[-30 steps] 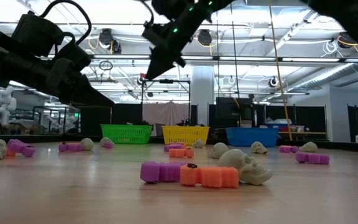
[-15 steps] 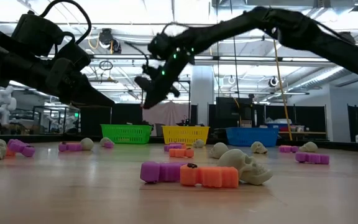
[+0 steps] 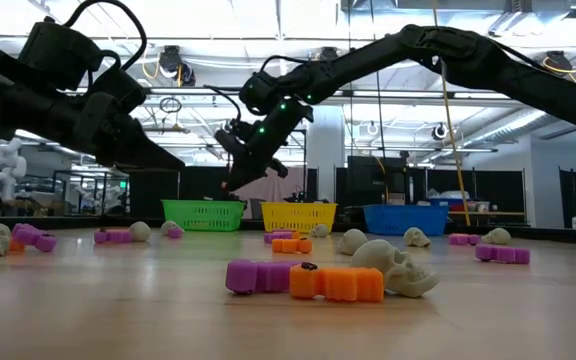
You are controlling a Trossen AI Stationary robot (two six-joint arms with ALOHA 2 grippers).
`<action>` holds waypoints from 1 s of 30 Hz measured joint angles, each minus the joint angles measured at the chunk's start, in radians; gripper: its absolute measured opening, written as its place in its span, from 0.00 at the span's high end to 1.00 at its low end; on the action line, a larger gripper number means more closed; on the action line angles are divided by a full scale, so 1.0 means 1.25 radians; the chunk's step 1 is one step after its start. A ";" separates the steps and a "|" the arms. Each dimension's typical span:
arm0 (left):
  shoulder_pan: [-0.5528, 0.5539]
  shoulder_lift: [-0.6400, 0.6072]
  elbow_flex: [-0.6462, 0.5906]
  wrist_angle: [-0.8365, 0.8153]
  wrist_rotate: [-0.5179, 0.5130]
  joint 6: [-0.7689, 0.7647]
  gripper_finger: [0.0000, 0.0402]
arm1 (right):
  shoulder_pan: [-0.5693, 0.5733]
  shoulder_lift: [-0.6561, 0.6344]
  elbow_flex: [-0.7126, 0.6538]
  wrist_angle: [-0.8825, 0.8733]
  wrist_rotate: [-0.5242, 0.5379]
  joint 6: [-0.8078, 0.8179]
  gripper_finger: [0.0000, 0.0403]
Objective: Sort Halloween decoration
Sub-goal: Put the orange skeleton toy into the green bin, then put the white skull toy into the yellow bin
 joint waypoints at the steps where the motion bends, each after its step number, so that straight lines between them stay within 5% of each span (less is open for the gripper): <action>1: 0.000 0.000 0.000 0.000 0.000 0.000 0.97 | 0.000 0.000 0.000 -0.003 -0.007 0.005 0.95; 13: 0.000 0.000 0.000 0.000 0.000 -0.001 0.97 | 0.003 0.000 0.000 -0.031 -0.008 0.007 0.92; 24: 0.000 0.000 0.000 0.000 0.000 -0.001 0.97 | 0.004 -0.005 -0.001 -0.024 -0.006 -0.009 0.63; 30: 0.000 0.000 0.000 -0.001 0.000 -0.004 0.97 | 0.012 -0.091 -0.001 -0.083 -0.004 -0.123 0.74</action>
